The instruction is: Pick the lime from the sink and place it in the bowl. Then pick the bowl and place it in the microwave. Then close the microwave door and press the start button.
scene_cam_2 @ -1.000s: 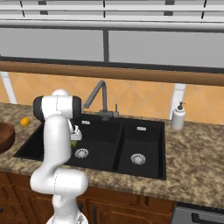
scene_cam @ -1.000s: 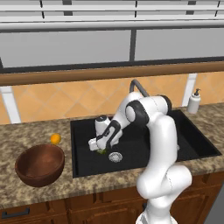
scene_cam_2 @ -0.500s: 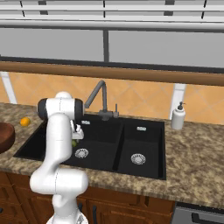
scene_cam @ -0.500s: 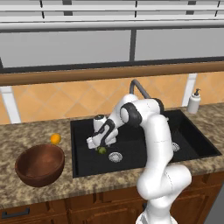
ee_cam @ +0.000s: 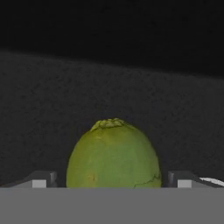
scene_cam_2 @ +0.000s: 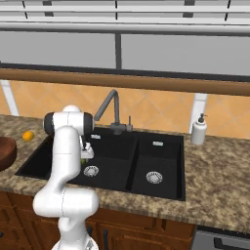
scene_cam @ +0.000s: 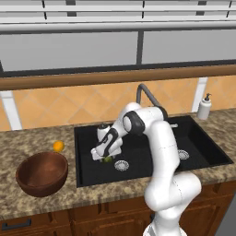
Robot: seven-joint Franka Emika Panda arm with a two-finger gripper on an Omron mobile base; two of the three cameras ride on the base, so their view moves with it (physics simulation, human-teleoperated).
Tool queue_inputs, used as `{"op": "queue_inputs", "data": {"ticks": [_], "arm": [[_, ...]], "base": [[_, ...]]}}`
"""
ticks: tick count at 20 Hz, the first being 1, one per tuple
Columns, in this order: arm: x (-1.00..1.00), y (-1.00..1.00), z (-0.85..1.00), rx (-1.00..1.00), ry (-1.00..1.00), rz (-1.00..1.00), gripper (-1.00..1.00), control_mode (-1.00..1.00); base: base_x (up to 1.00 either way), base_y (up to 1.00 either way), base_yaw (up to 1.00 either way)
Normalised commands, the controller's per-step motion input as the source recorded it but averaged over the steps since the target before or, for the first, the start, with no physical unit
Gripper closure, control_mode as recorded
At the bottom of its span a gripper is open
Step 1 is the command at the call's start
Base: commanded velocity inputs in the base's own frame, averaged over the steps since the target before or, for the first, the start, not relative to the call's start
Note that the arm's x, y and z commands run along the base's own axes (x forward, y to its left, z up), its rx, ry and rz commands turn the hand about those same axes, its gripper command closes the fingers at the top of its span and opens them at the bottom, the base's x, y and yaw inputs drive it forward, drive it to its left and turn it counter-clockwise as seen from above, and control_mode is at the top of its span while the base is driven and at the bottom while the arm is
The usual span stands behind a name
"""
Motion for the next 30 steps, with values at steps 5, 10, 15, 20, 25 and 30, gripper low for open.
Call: {"op": "queue_inputs", "data": {"ticks": [5,10,15,20,25,30], "arm": [[-0.01,0.0,-0.3,0.0,0.0,0.0,1.0,-1.0],[-0.25,0.0,0.1,0.0,-0.04,0.0,1.0,-1.0],[-0.83,-0.05,0.83,0.01,-0.11,0.0,1.0,-1.0],[-1.0,-0.09,1.0,0.03,-0.09,0.0,1.0,-1.0],[-0.96,-0.19,1.0,0.1,-0.03,-0.02,1.0,-1.0],[-0.93,-0.08,1.0,0.15,0.0,-0.07,1.0,-1.0]], "base": [[0.0,0.0,0.0],[0.0,0.0,0.0],[0.0,0.0,0.0],[0.0,0.0,0.0],[0.0,0.0,0.0],[0.0,0.0,0.0]]}}
